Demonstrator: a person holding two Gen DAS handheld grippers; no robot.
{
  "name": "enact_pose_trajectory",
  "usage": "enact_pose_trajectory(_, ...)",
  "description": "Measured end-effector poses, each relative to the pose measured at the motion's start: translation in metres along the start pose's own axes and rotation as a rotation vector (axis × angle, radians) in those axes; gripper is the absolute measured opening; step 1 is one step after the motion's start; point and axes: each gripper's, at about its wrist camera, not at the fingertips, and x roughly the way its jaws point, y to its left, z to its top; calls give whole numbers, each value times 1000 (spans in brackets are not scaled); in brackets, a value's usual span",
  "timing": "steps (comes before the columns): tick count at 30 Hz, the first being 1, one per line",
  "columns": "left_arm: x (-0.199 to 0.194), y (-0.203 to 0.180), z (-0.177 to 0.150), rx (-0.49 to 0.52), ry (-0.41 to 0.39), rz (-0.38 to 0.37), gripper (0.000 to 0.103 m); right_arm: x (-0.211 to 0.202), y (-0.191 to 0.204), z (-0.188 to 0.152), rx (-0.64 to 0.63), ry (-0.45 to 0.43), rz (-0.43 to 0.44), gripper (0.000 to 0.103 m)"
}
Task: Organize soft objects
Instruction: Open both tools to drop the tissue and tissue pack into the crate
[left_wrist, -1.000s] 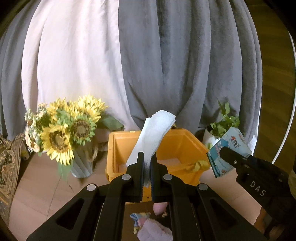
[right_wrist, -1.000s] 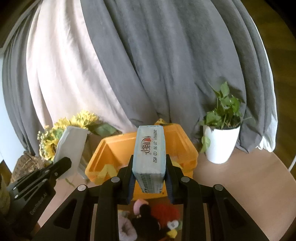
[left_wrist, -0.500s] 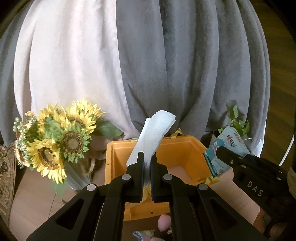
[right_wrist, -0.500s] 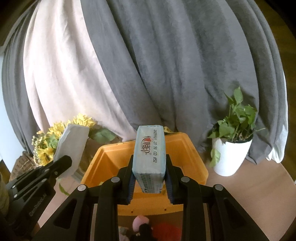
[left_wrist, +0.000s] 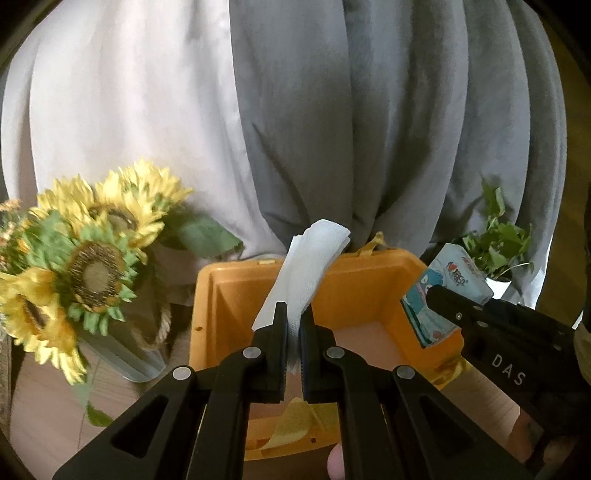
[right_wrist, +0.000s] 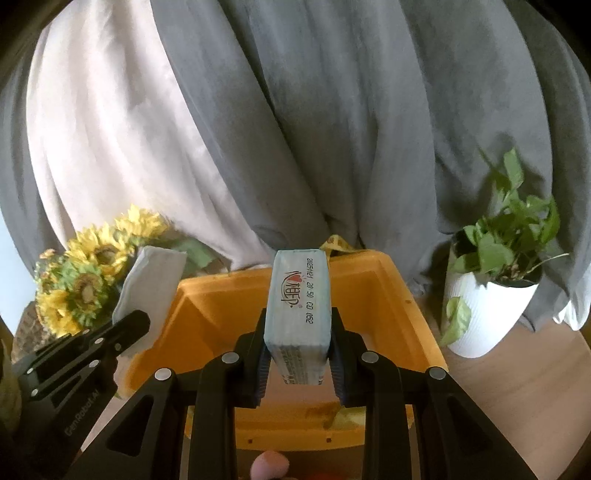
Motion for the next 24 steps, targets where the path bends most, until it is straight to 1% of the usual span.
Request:
enact_pose_trajectory(2,8,1,-1,-7,12,-5,9,10,-3,-1,0,18,0,29)
enact_pose_trajectory(4,16,1,-2,-10,24,-8,15,19,-4,-1,1,35,-3,30)
enact_pose_trajectory(5,19,1,-2,-9,27,-8,23,24,-6,-2,5,46,0,31)
enact_pose_trajectory(6,24,1,-2,-12,33,-6,30,28,-6,-2,6,54,4,36)
enact_pose_trajectory(7,25,2,-2,-15,35,-5,33,33,-8,-2,8,64,2,45)
enact_pose_trajectory(9,28,3,-3,-18,41,2,34,39,-11,-2,12,71,-6,58)
enact_pose_trajectory(11,28,3,-4,-23,47,6,37,42,-13,-2,14,69,-21,58)
enact_pose_trajectory(13,27,3,-5,-26,46,15,38,44,-15,-1,19,71,-26,58)
enact_pose_trajectory(15,23,3,-7,-24,43,21,44,43,-16,0,23,73,-27,58)
enact_pose_trajectory(19,13,2,-8,-31,38,32,49,35,-15,-2,21,66,-33,58)
enact_pose_trajectory(21,5,2,-10,-34,34,35,54,31,-14,-2,23,68,-33,58)
enact_pose_trajectory(24,-8,1,-13,-34,27,36,56,20,-13,-3,29,60,-30,58)
